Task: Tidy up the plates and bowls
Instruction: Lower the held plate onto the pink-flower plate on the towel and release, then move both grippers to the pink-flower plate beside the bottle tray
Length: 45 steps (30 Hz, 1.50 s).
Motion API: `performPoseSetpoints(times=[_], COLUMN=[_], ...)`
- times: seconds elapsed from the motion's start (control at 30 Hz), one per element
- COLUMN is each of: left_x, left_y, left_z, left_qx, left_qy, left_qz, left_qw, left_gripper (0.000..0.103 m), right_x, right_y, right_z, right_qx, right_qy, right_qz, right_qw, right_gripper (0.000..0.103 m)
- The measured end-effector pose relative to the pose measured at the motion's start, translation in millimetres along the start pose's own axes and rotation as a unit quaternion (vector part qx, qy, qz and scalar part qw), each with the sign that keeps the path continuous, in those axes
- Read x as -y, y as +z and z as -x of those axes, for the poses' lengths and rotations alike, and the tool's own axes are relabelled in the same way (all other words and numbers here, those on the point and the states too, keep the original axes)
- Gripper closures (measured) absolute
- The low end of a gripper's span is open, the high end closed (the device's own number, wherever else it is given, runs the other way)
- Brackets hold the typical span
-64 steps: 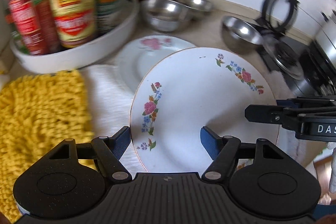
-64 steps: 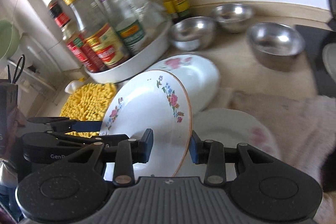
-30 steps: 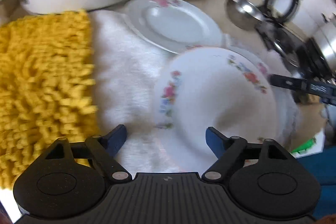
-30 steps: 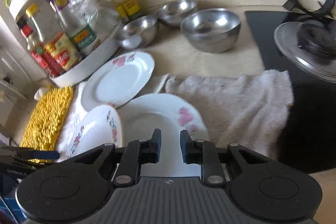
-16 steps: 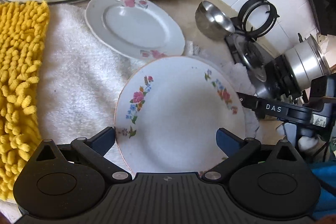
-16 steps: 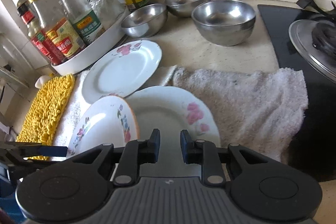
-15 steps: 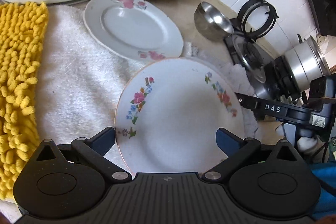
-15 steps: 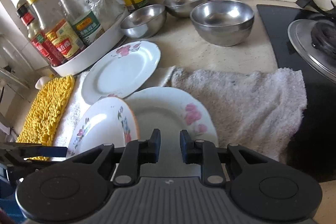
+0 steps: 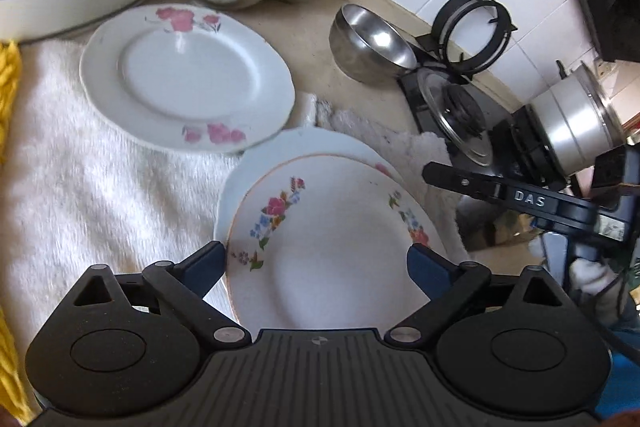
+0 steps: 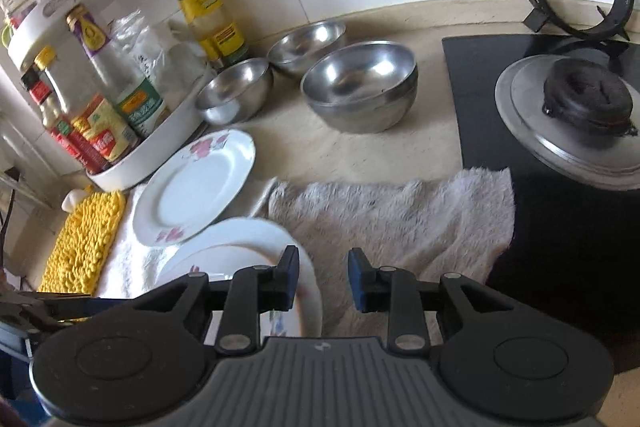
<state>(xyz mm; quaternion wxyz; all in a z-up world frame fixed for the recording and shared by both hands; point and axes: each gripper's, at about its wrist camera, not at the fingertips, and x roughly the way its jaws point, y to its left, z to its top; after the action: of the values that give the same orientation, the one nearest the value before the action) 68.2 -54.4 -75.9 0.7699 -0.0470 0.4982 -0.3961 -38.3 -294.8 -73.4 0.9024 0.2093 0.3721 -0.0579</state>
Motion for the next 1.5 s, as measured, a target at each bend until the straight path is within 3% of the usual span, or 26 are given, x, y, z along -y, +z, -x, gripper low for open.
performPoseSetpoints(times=[0.23, 0.4, 0.57, 0.73, 0.87, 1.07, 1.23, 1.5], left_x=[10, 0, -4, -6, -9, -21, -34, -45], left_y=[22, 4, -1, 7, 17, 41, 55, 81], left_z=[18, 38, 43, 49, 52, 49, 38, 18], left_qx=[0.058, 0.098, 0.1, 0.107, 0.11, 0.09, 0.075, 0.056], left_qy=[0.039, 0.079, 0.085, 0.126, 0.198, 0.259, 0.262, 0.241], left_qz=[-0.044, -0.016, 0.031, 0.06, 0.065, 0.063, 0.072, 0.073], left_qw=[0.9966, 0.9919, 0.9908, 0.9843, 0.9718, 0.9596, 0.9595, 0.9662], left_gripper=[0.002, 0.002, 0.002, 0.002, 0.002, 0.002, 0.002, 0.002], right_x=[-5, -16, -28, -42, -55, -76, -88, -89], right_y=[15, 10, 8, 29, 45, 66, 80, 101], right_z=[-5, 4, 4, -3, -14, -45, -70, -123], right_qx=[0.008, 0.021, -0.004, -0.014, -0.023, -0.053, -0.073, -0.122], right_qy=[-0.003, -0.003, 0.019, 0.024, 0.028, 0.013, 0.008, -0.009], right_qz=[0.02, 0.045, 0.065, 0.102, 0.141, 0.173, 0.164, 0.139], right_qw=[1.0, 0.999, 0.998, 0.994, 0.989, 0.983, 0.984, 0.983], right_gripper=[0.053, 0.052, 0.052, 0.052, 0.049, 0.048, 0.048, 0.048])
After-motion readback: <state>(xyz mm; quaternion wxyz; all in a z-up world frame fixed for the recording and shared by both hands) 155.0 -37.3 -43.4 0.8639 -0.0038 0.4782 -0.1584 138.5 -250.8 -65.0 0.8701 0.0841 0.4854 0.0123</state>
